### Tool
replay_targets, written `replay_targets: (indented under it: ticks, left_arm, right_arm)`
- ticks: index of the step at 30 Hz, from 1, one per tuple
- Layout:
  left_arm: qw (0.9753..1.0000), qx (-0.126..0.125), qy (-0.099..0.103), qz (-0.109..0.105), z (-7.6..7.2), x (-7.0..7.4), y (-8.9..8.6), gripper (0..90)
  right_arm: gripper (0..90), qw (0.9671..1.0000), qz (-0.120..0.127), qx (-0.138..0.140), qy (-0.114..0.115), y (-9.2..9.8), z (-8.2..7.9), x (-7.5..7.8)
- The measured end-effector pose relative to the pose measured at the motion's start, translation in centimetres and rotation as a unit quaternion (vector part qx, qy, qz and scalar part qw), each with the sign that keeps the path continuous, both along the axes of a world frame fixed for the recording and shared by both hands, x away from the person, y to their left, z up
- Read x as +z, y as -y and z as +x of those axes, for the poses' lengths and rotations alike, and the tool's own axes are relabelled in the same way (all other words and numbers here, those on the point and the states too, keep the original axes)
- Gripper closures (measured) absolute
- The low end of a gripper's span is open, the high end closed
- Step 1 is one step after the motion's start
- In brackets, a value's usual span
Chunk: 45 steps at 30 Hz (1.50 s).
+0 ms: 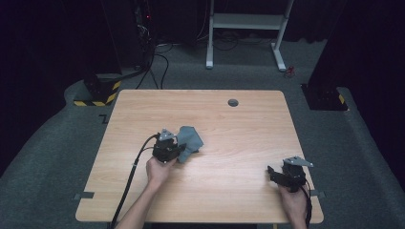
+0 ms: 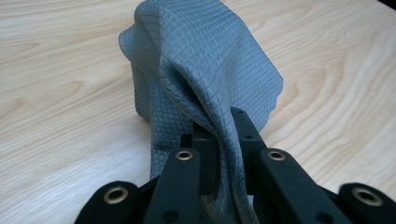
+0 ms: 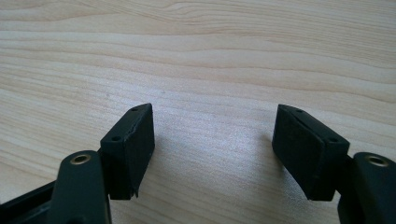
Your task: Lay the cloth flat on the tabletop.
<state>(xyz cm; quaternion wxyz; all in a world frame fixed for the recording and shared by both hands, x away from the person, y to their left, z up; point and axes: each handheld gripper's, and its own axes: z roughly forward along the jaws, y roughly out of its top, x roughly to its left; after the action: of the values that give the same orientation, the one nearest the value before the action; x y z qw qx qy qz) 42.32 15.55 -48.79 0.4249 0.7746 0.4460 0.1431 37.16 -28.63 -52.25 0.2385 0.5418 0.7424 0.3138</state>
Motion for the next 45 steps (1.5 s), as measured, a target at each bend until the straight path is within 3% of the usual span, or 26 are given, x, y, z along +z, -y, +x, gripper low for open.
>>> replay_targets:
  ticks: [10,16,29,39,45]
  left_arm:
    - [0.9984,-0.049,-0.013,-0.026,-1.0,0.3,2.9,82.9]
    - [0.9967,-0.078,-0.013,-0.02,-1.6,0.2,4.9,82.9]
    - [0.9939,-0.105,-0.019,-0.026,-2.3,0.1,8.3,82.8]
    - [0.9933,-0.109,-0.033,-0.019,-2.2,-1.2,9.0,81.2]
    - [0.9934,-0.108,-0.036,-0.016,-2.4,-1.1,8.4,65.4]
  right_arm:
    - [29.8,1.0,0.0,0.0,0.0,0.0,0.0,0.0]
    - [29.6,1.0,0.0,0.001,0.0,0.0,0.0,0.0]
    - [29.5,1.0,0.001,0.001,0.001,0.0,0.0,0.0]
    - [29.4,1.0,0.001,0.001,0.0,0.0,0.0,0.0]
    - [29.4,1.0,0.0,0.0,0.001,0.0,0.0,0.0]
